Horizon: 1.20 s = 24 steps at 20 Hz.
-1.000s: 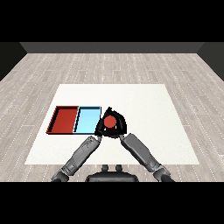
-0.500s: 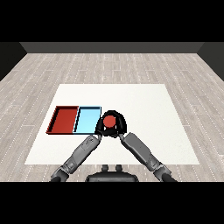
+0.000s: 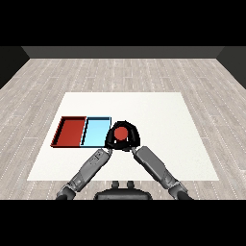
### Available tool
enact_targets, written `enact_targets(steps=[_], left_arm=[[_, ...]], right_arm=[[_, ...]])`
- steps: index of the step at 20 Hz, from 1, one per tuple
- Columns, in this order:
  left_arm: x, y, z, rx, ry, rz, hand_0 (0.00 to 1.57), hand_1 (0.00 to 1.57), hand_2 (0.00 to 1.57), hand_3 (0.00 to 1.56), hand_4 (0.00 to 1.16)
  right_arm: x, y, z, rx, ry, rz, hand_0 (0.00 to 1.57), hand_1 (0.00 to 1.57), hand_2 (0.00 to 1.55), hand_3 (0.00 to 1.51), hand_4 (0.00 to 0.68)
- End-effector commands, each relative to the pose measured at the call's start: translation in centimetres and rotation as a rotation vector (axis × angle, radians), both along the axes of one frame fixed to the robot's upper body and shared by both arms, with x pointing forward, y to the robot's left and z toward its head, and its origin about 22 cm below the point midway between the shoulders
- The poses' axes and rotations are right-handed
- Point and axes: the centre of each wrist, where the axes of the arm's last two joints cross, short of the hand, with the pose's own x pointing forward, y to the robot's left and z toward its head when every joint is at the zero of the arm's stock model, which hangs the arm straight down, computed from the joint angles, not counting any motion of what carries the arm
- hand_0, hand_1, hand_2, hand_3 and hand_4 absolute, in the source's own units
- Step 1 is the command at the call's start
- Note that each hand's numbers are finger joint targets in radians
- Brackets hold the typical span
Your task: Pick the red can and put it in the red box
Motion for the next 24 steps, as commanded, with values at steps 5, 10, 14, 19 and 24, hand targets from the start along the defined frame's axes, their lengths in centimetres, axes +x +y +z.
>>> enact_targets(steps=[5,10,14,19,24], left_arm=[[0.3,-1.1,0.1,-0.074,0.000,-0.035,1.57,1.57,1.56,1.49,1.12],[0.1,-1.4,0.4,-0.062,-0.016,-0.024,1.57,1.57,1.57,1.49,1.14],[0.1,-1.2,0.3,-0.053,-0.034,-0.027,1.57,1.57,1.57,1.49,1.15],[0.3,-1.4,0.0,-0.055,-0.036,-0.006,1.57,1.57,1.57,1.48,1.15],[-0.1,0.8,-0.1,-0.034,-0.007,0.013,1.57,1.57,1.57,1.48,1.14]], right_arm=[[-0.8,0.4,0.7,0.061,0.039,0.118,1.25,1.25,1.26,1.20,0.000],[-0.4,0.0,0.9,0.042,-0.003,0.084,0.00,0.00,0.00,0.00,0.000],[0.7,0.0,1.7,0.045,-0.031,0.079,0.00,0.00,0.00,0.00,0.000],[-2.3,-2.3,1.9,0.010,-0.058,0.016,0.00,0.00,0.00,0.00,0.000],[-0.8,-3.9,2.7,-0.002,-0.077,-0.059,0.00,0.00,0.00,0.00,0.000]])
